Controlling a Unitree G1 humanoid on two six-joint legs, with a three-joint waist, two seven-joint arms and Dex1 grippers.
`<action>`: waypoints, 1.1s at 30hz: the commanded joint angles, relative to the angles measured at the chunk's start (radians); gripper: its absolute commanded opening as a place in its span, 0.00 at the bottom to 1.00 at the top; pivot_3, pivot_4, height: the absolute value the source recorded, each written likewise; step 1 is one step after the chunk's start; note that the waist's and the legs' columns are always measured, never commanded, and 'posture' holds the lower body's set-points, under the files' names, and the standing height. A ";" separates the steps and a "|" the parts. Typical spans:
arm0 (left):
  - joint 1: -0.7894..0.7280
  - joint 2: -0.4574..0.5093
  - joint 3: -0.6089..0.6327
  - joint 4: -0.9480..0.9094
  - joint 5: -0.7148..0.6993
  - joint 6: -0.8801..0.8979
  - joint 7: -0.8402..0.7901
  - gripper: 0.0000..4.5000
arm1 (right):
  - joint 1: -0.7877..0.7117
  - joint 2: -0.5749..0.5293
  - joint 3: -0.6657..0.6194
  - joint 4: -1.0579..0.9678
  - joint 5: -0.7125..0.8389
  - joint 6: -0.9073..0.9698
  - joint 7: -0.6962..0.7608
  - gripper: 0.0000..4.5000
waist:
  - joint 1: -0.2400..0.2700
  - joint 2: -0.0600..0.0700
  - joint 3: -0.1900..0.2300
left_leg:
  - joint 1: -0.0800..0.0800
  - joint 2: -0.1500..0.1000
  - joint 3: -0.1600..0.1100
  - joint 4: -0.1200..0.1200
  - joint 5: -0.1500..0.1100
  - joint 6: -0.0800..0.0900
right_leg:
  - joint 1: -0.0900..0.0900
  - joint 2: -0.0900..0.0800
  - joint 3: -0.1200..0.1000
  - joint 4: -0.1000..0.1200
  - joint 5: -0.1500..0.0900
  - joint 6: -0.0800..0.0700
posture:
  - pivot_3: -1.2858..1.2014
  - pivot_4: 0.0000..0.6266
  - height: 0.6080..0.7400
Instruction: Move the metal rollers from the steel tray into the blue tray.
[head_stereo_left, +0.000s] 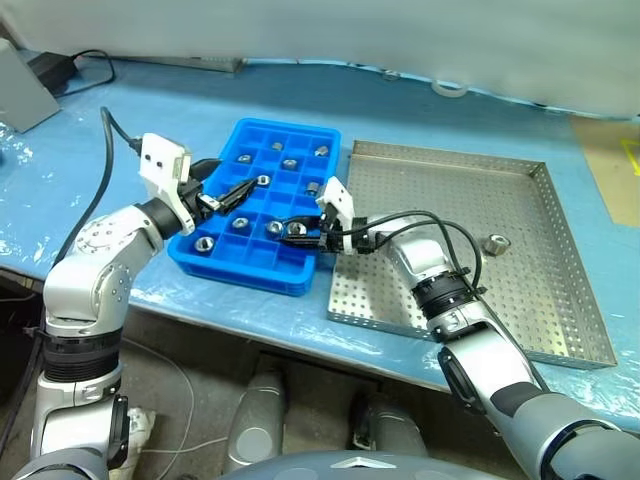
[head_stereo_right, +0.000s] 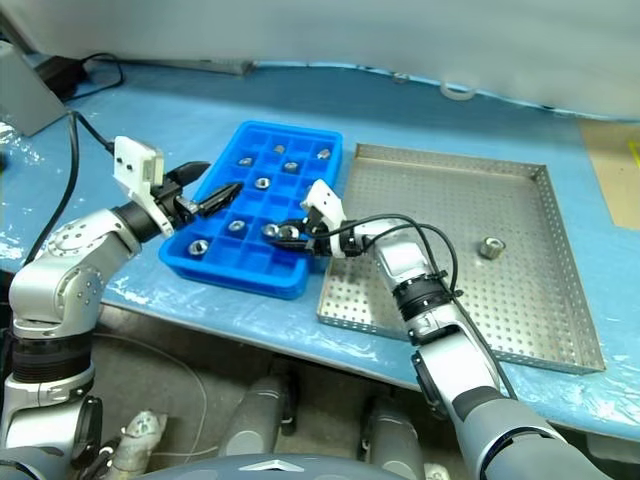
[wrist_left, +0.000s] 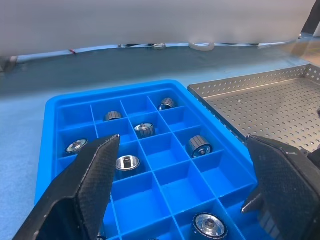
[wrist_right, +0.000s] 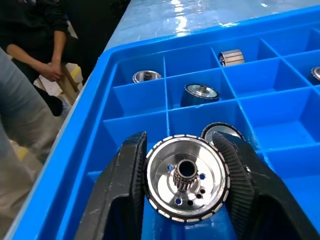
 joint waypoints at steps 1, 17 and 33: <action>-0.019 0.010 0.000 -0.015 -0.010 -0.012 -0.005 0.95 | 0.007 -0.006 -0.016 0.008 -0.011 -0.014 -0.026 0.73 | 0.000 0.000 0.000 | 0.000 0.000 0.000 0.000 0.001 -0.001 | 0.000 0.000 0.000 0.000 0.000 0.000 | 0.66 0.24 1.00; -0.136 -0.046 -0.115 0.136 0.005 -0.063 -0.096 0.95 | 0.127 -0.352 -0.246 -0.228 0.057 0.114 -0.062 0.95 | 0.014 0.000 0.000 | 0.000 0.001 0.003 0.000 0.004 0.000 | 0.003 -0.001 -0.002 -0.001 0.002 0.001 | 0.57 0.24 1.00; -0.277 -0.146 -0.225 0.341 0.058 -0.170 -0.220 0.95 | 0.322 -0.571 -0.455 -0.056 0.026 0.030 -0.262 0.95 | -0.087 0.001 -0.001 | 0.001 0.002 0.008 0.000 0.002 0.007 | 0.002 -0.001 -0.001 -0.001 0.002 0.001 | 0.51 0.24 1.00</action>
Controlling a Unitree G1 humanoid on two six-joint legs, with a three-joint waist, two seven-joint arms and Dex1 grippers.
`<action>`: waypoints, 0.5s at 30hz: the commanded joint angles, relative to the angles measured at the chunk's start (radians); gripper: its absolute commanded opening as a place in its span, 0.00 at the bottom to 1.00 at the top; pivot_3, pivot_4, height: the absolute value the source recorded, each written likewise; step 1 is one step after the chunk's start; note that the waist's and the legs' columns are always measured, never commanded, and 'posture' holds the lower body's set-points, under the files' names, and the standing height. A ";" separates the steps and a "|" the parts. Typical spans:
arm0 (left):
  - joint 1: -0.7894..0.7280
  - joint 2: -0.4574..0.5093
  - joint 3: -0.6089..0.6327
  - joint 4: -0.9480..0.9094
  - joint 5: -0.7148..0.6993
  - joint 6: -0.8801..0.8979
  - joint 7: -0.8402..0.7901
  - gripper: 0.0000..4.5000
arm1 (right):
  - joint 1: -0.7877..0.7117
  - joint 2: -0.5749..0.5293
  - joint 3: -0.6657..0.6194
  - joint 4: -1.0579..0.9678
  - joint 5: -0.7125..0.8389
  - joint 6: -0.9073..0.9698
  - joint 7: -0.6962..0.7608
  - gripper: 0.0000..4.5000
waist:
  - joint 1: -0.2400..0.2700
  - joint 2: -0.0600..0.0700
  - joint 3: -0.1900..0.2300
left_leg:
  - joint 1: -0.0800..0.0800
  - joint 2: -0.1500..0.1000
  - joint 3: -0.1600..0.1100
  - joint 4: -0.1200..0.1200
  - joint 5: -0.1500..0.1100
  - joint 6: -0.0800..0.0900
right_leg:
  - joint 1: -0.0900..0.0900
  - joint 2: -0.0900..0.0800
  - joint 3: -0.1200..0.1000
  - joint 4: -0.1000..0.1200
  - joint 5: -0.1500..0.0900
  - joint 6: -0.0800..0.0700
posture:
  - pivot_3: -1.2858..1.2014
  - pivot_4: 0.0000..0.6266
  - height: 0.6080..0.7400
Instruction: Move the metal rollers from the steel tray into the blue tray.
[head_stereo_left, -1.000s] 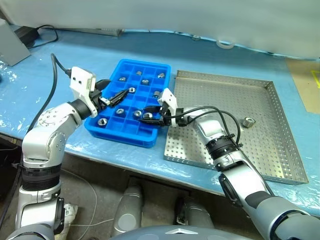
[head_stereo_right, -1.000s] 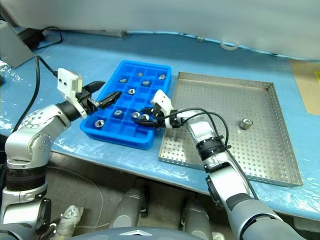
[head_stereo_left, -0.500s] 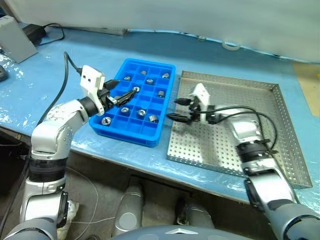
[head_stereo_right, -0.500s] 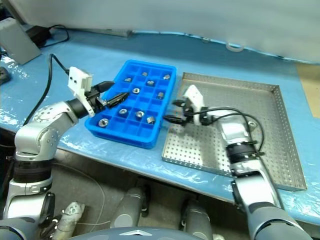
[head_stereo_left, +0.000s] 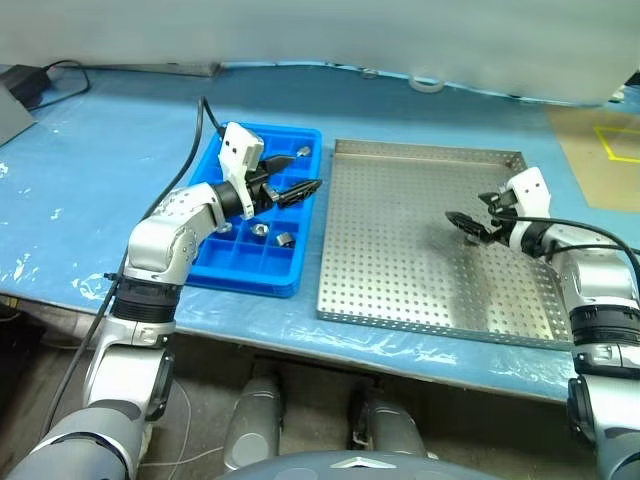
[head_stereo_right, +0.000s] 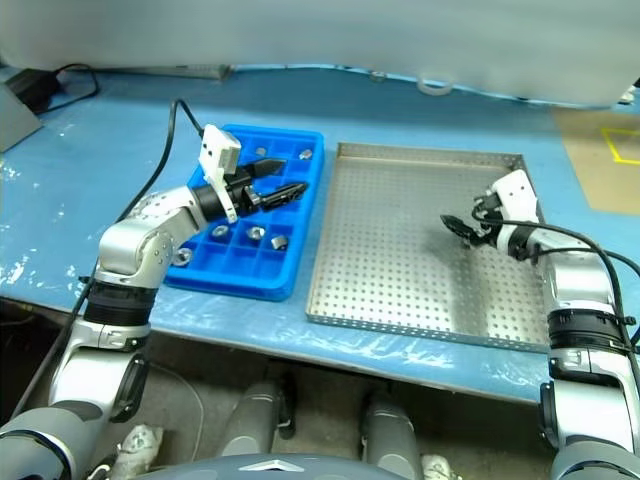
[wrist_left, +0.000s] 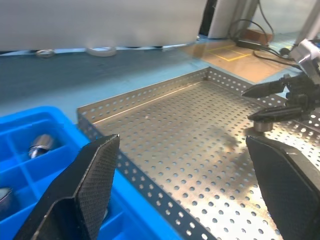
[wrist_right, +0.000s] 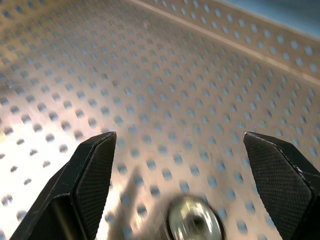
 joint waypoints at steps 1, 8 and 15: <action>-0.016 0.000 0.002 -0.007 0.006 -0.025 -0.019 0.95 | 0.016 -0.007 -0.042 -0.012 0.021 -0.023 -0.014 0.95 | -0.008 0.000 0.000 | 0.000 0.000 0.000 0.000 0.000 0.000 | 0.000 0.000 0.000 0.000 0.000 0.000 | 0.51 0.24 1.00; -0.022 -0.008 0.000 -0.007 0.014 -0.021 -0.028 0.95 | -0.009 0.036 -0.029 0.157 0.003 -0.070 -0.056 0.95 | -0.009 0.001 0.000 | 0.001 0.000 0.000 0.001 0.002 0.002 | 0.001 0.000 0.000 0.001 0.001 -0.002 | 0.51 0.24 1.00; 0.005 0.003 0.005 -0.041 0.011 -0.003 -0.028 0.95 | -0.022 0.072 -0.001 0.229 -0.012 -0.128 -0.055 0.95 | -0.007 0.001 -0.001 | 0.004 0.000 0.000 0.005 0.001 0.004 | 0.006 -0.001 0.000 0.001 0.002 -0.003 | 0.52 0.24 1.00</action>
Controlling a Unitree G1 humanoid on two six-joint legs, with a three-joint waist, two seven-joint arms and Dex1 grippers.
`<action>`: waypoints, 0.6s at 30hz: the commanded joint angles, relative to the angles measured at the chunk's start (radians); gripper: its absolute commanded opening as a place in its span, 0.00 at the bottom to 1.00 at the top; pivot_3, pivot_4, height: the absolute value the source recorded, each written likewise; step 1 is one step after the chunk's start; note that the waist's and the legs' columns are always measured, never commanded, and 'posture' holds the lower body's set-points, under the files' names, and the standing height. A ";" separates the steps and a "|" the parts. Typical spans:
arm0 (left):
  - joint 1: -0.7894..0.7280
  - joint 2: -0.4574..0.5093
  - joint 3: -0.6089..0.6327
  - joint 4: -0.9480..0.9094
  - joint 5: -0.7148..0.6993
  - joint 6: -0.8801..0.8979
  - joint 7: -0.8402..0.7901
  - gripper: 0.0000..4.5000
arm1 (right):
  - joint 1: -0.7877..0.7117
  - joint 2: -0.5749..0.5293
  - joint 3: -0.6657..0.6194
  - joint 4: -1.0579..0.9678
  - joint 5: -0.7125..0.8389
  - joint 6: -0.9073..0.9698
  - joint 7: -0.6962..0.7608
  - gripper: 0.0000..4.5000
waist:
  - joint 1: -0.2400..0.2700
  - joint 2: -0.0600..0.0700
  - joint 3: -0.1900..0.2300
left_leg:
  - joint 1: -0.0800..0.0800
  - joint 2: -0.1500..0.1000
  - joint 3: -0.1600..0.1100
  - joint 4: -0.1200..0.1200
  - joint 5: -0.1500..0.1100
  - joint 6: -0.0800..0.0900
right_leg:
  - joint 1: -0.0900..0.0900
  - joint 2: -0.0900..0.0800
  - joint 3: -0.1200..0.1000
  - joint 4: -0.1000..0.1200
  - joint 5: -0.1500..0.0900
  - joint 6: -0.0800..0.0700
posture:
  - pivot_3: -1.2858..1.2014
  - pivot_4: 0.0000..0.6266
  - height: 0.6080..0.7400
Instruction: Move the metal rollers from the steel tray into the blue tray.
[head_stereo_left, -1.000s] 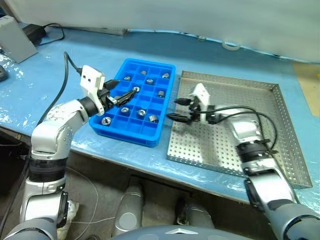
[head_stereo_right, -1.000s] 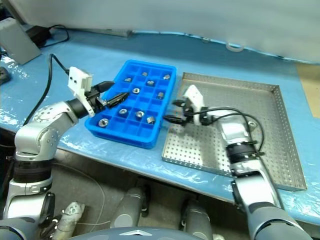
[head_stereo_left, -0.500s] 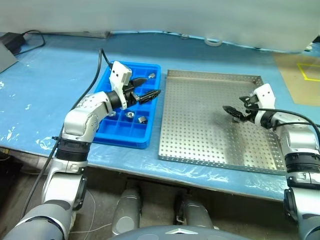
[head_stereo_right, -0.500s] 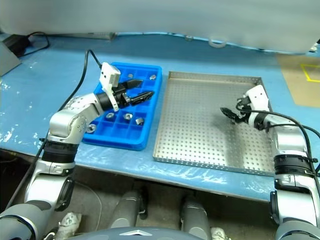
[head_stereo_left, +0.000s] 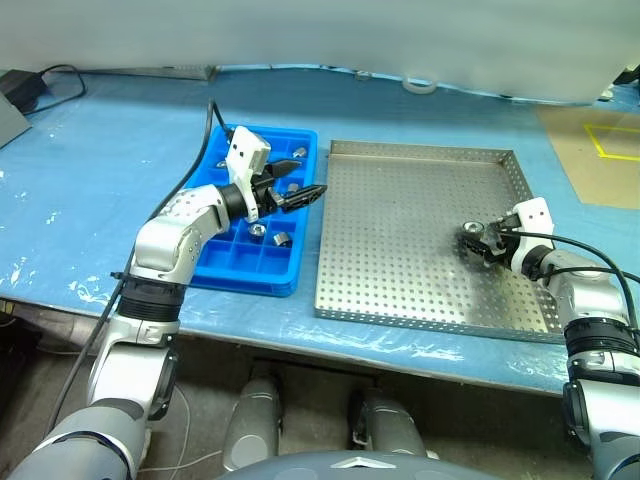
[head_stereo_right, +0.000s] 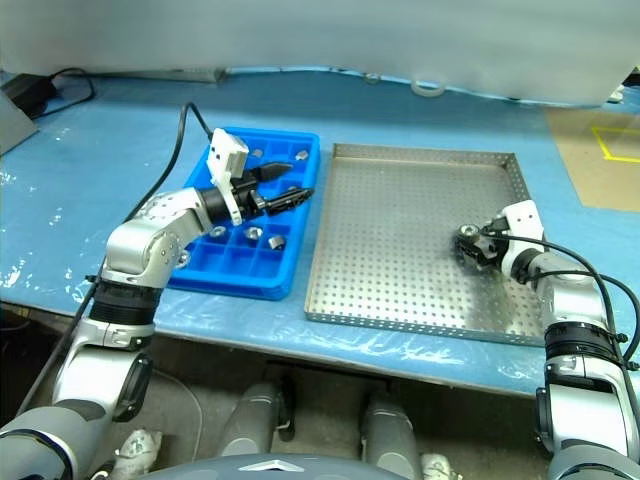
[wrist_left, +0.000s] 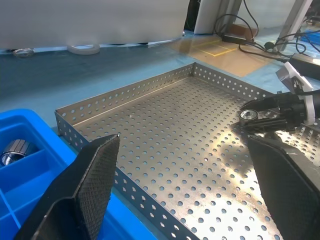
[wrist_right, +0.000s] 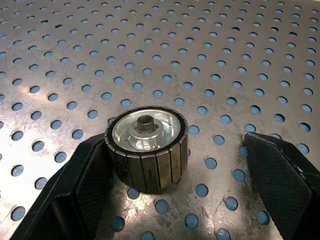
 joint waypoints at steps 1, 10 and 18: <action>0.009 0.014 0.012 -0.053 -0.005 -0.003 -0.004 0.95 | -0.009 0.019 0.017 0.035 -0.011 -0.029 0.007 0.91 | 0.000 0.000 0.000 | 0.002 0.000 0.000 0.000 0.000 0.000 | 0.002 0.000 0.000 0.000 0.000 0.000 | 0.52 0.24 1.00; 0.040 0.032 0.020 -0.092 -0.016 0.017 -0.006 0.95 | -0.004 0.025 0.047 -0.070 0.024 -0.017 0.113 0.36 | 0.001 0.000 0.000 | 0.014 0.000 0.001 -0.005 0.001 -0.002 | 0.011 0.000 0.000 -0.002 0.000 0.000 | 0.53 0.24 1.00; 0.102 0.093 0.042 -0.179 -0.048 0.058 -0.035 0.95 | -0.101 0.078 0.102 -0.348 0.112 0.153 0.188 0.36 | 0.000 0.002 0.002 | 0.012 0.000 0.001 -0.008 0.001 -0.002 | 0.007 0.000 0.000 -0.003 0.000 0.000 | 0.55 0.24 1.00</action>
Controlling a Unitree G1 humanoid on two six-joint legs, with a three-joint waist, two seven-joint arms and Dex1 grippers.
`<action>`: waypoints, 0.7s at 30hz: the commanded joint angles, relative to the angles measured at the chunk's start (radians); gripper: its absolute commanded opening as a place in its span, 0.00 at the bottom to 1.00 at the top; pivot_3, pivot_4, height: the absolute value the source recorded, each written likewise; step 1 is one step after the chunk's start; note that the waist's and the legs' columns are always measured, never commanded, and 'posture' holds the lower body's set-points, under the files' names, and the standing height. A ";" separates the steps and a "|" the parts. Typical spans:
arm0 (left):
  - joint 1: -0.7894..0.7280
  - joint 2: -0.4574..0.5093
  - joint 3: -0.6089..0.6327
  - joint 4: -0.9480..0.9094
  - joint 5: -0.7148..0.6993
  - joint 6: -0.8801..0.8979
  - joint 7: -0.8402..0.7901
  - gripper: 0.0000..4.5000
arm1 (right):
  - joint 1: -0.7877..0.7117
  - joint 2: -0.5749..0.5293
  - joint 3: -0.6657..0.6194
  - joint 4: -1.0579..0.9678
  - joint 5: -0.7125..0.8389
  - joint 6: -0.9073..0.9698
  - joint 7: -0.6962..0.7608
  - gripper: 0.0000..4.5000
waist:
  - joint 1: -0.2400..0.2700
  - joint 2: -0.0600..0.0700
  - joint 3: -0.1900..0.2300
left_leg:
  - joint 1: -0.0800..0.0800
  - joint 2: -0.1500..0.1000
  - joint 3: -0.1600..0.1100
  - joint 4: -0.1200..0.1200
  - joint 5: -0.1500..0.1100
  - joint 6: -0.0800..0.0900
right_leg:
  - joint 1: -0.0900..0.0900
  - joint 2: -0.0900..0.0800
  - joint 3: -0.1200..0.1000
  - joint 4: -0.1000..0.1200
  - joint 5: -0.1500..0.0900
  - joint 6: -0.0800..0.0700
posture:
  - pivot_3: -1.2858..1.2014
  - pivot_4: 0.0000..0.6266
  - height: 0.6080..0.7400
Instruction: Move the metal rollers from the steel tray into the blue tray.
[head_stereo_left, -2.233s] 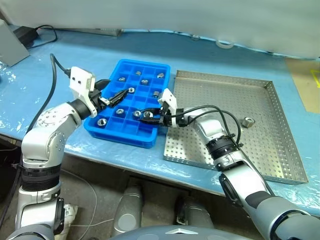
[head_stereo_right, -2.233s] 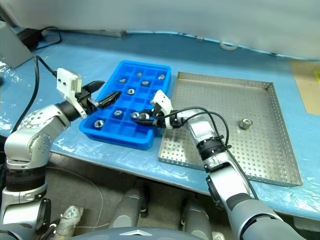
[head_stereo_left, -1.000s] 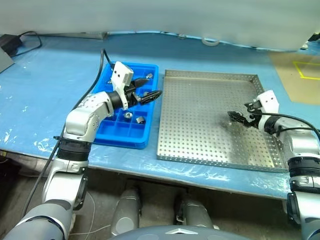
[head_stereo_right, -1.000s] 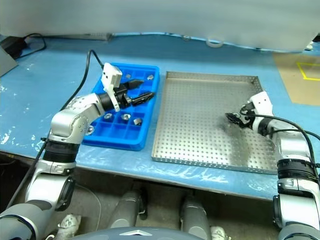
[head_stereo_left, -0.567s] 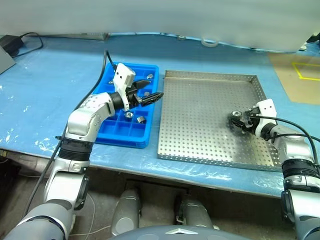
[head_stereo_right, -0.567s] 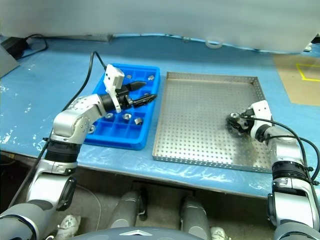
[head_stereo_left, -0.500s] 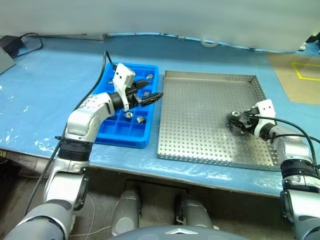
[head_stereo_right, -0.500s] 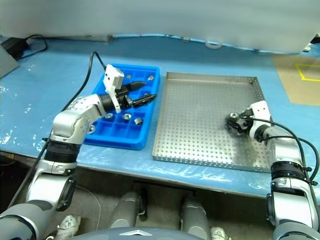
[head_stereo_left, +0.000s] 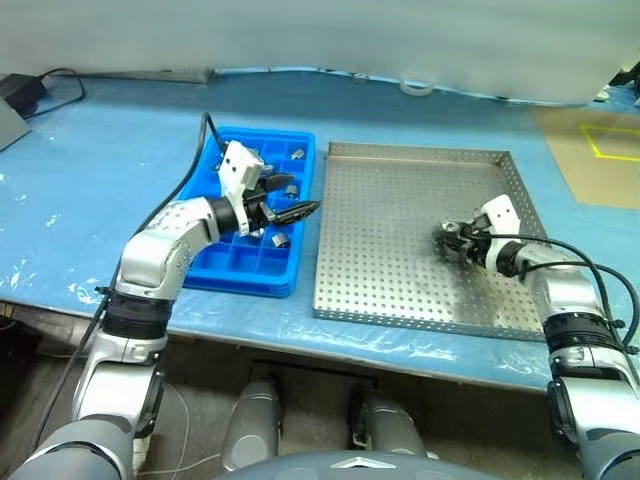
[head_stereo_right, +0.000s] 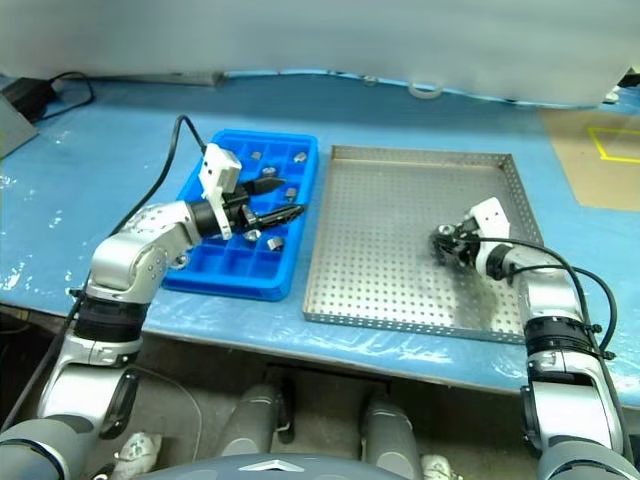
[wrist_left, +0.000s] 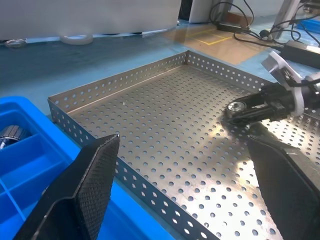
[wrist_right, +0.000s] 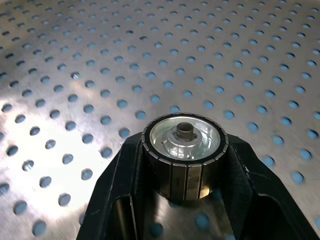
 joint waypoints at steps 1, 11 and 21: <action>0.010 0.035 0.043 -0.072 -0.028 0.013 -0.003 0.95 | -0.081 0.030 0.050 -0.231 0.081 0.074 0.085 0.36 | 0.000 0.001 0.000 | 0.000 0.000 0.000 0.000 0.000 0.000 | 0.000 0.000 0.000 0.000 0.000 0.000 | 0.56 0.24 1.00; 0.138 0.170 0.206 -0.196 -0.053 0.065 0.077 0.95 | -0.216 0.259 0.273 -0.285 0.098 0.113 0.215 0.36 | 0.040 0.000 0.000 | -0.006 0.001 -0.001 -0.007 0.002 -0.003 | -0.007 0.001 -0.002 -0.001 -0.001 -0.002 | 0.64 0.24 1.00; 0.319 0.237 0.369 -0.354 -0.104 0.125 0.165 0.95 | -0.226 0.334 0.373 -0.188 0.063 0.095 0.326 0.36 | 0.121 -0.002 0.000 | -0.017 0.001 -0.005 -0.005 0.003 -0.005 | -0.014 0.000 -0.008 -0.001 -0.001 -0.002 | 0.70 0.24 1.00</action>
